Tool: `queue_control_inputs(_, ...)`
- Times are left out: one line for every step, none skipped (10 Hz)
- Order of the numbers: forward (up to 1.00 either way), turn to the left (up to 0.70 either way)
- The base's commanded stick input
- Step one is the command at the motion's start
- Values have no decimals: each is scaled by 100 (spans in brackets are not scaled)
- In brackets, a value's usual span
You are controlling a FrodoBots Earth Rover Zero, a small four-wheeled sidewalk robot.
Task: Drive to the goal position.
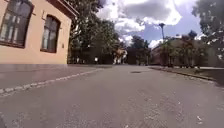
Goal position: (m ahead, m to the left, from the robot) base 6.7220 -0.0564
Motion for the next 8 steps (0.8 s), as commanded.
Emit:
queue_control_inputs(85, -33)
queue_control_inputs(85, -33)
queue_control_inputs(85, -33)
queue_control_inputs(85, -33)
queue_control_inputs(85, -33)
queue_control_inputs(85, -19)
queue_control_inputs(85, 1)
queue_control_inputs(85, 1)
